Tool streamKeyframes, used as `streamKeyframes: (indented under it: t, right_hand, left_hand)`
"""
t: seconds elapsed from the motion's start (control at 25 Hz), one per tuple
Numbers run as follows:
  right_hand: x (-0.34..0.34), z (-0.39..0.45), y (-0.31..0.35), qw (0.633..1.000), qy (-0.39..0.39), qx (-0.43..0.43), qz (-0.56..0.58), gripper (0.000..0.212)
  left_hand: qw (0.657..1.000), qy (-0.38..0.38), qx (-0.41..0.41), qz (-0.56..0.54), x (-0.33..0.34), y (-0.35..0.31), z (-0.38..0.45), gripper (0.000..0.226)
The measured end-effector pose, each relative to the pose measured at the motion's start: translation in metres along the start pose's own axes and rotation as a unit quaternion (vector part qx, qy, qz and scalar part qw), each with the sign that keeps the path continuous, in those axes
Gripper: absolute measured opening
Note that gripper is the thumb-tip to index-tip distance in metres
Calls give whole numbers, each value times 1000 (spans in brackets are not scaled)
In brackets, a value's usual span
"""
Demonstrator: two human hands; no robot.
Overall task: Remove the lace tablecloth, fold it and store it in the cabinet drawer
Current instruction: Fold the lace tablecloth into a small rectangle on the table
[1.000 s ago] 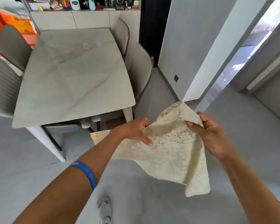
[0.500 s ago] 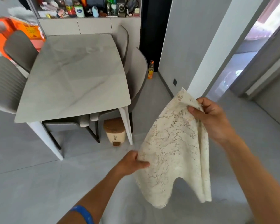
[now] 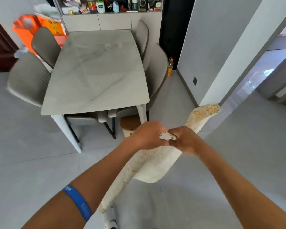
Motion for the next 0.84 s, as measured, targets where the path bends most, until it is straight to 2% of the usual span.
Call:
streamKeyframes:
  t: [0.04, 0.12, 0.16, 0.24, 0.28, 0.36, 0.44, 0.48, 0.56, 0.6, 0.68, 0.76, 0.84]
  right_hand:
    - [-2, 8, -4, 998, -20, 12, 63, 14]
    - [-14, 18, -8, 993, -44, 0, 106, 37]
    - [-21, 21, -10, 991, -52, 0, 122, 39]
    - [-37, 27, -14, 988, -65, 17, 137, 31]
    - [-46, 29, -19, 987, -71, 32, 142, 28]
    - [-53, 29, -30, 991, -47, 50, 113, 29]
    - [-48, 27, -31, 999, 16, 48, 7, 24]
    - [-38, 27, -20, 996, 67, 43, -33, 23]
    - [-12, 35, 22, 991, 131, 5, 8, 43]
    - [-2, 42, 49, 991, 118, -30, 51, 44]
    - [12, 59, 90, 990, 28, -88, 108, 12]
    - [14, 69, 92, 986, -14, -76, 149, 22]
    - [16, 68, 71, 978, 30, -20, 207, 23]
  left_hand:
    - [1000, 13, -15, -2, -11, 11, -6, 33]
    - [993, 84, -79, 14, -24, 52, -25, 30]
    - [983, 130, -125, 14, -25, 79, -41, 29]
    - [962, 186, -196, -34, -14, 124, -77, 29]
    - [959, 165, -213, -89, -11, 137, -90, 31]
    - [955, 53, -227, -185, -22, 151, -103, 36]
    - [965, -13, -201, -169, -43, 152, -99, 36]
    - [977, -14, -170, -126, -55, 146, -94, 32]
    - [994, 12, -98, -43, -71, 119, -75, 26]
    - [997, 21, -72, -20, -75, 103, -65, 24]
    - [998, 24, -51, 2, -77, 84, -52, 23]
    - [996, 15, -80, 24, -82, 93, -62, 30]
    - [990, 40, -137, -5, -78, 125, -88, 30]
Point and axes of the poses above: each hand's wrist, its own z-axis towards the middle knuckle, its own x-axis out of the palm, y = z × x, the point moved 5 cm from there along z, towards the middle knuckle, and after that the axes turned 5 degrees about -z, right-handed, at the moved point
